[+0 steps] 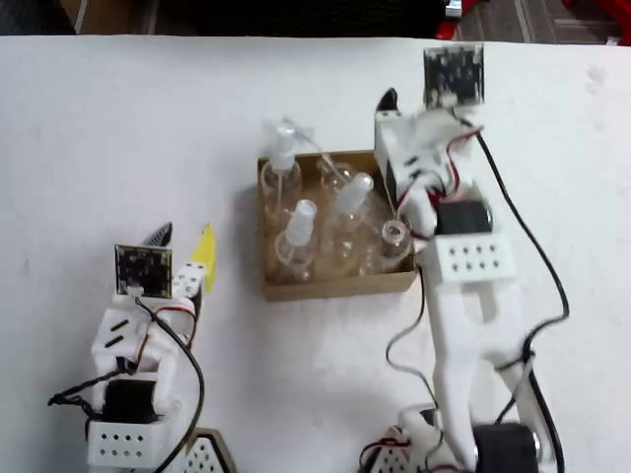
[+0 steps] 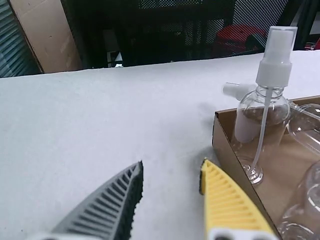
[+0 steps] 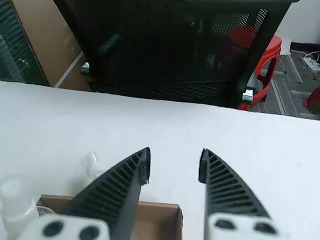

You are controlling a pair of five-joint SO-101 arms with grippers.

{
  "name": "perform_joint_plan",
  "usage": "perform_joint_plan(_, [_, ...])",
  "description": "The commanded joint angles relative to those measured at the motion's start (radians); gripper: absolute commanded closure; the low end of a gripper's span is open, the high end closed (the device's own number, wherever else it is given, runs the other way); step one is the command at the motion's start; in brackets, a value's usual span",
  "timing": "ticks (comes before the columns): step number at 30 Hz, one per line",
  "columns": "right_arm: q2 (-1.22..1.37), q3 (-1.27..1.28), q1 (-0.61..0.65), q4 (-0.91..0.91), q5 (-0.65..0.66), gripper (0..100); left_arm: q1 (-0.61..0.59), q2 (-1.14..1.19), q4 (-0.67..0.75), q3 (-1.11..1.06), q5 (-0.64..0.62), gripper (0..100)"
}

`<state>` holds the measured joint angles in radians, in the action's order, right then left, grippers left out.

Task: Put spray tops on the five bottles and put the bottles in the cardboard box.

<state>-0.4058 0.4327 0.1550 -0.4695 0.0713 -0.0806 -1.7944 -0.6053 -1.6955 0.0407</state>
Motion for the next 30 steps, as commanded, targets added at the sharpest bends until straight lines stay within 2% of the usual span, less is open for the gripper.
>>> perform_joint_plan(1, [0.166, -0.347, -0.010, -0.226, 0.015, 86.5, 0.015, -0.004, 0.029, 0.003, 0.009, 83])
perform_joint_plan(10, [0.759, -1.186, 0.039, -0.768, 0.190, 86.5, 0.015, -0.005, 0.031, 0.003, 0.009, 83])
perform_joint_plan(15, [1.082, -1.656, 0.073, -0.997, 0.275, 86.5, 0.013, -0.007, 0.032, 0.003, 0.011, 83])
perform_joint_plan(19, [1.277, -1.930, 0.105, -1.118, 0.341, 86.3, 0.013, -0.007, 0.032, 0.003, 0.011, 83])
perform_joint_plan(25, [1.383, -2.031, 0.145, -1.224, 0.440, 86.1, 0.013, -0.007, 0.032, 0.003, 0.011, 83])
perform_joint_plan(30, [1.382, -2.031, 0.150, -1.253, 0.453, 86.1, 0.013, -0.007, 0.032, 0.003, 0.011, 83])
